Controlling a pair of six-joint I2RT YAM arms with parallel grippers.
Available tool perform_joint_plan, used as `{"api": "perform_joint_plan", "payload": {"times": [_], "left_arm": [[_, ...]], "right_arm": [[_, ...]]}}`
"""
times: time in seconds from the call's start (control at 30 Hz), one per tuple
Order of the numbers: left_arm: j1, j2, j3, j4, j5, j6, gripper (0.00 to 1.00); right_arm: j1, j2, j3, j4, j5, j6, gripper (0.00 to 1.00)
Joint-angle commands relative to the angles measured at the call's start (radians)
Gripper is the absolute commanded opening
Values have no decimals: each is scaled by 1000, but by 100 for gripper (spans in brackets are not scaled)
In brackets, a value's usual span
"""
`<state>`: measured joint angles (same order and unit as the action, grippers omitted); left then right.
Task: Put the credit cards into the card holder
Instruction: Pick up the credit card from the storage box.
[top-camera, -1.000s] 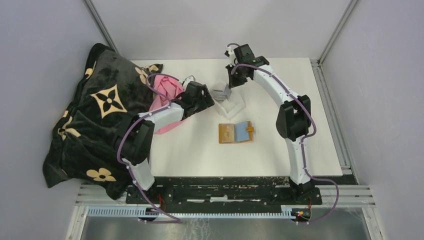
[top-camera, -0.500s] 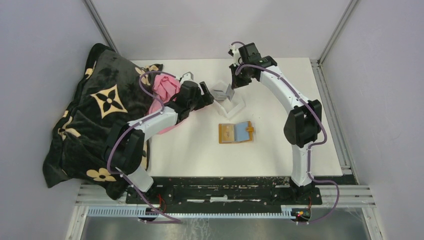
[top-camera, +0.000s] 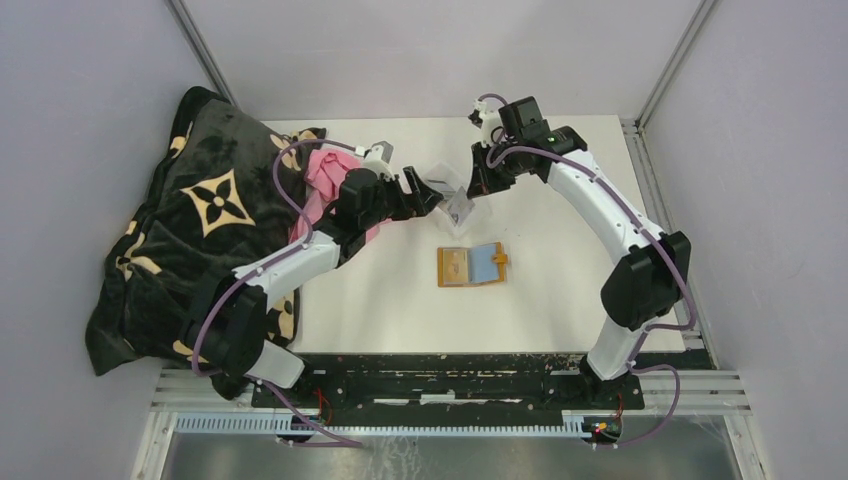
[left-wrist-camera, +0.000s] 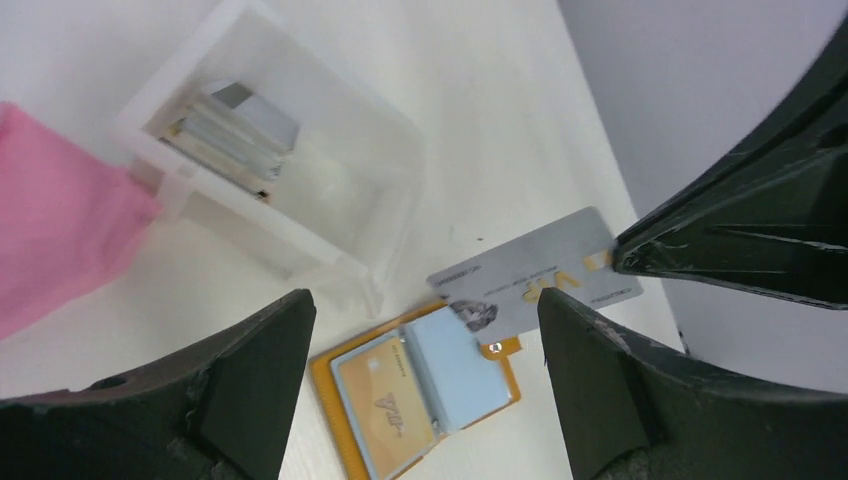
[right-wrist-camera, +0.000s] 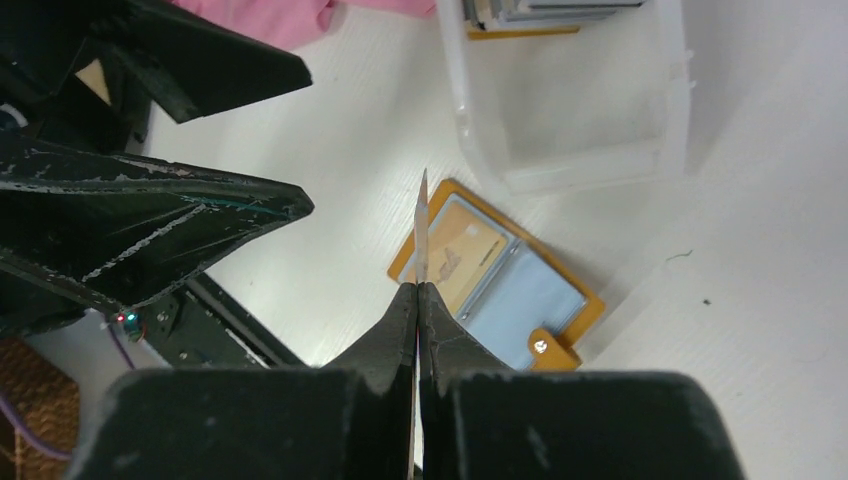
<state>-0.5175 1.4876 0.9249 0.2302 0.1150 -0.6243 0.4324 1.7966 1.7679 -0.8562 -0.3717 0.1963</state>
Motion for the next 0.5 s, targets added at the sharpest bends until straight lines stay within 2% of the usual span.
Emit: {"api": "perform_joint_plan", "payload": {"times": [0.0, 0.23, 0.47], "left_arm": [[4, -48, -33, 163, 242, 64, 90], [6, -40, -49, 179, 465, 58, 90], [12, -63, -94, 181, 517, 64, 89]], "right_arm": [[6, -93, -67, 10, -107, 27, 1], [5, -160, -180, 51, -193, 68, 1], [0, -210, -256, 79, -273, 98, 1]]}}
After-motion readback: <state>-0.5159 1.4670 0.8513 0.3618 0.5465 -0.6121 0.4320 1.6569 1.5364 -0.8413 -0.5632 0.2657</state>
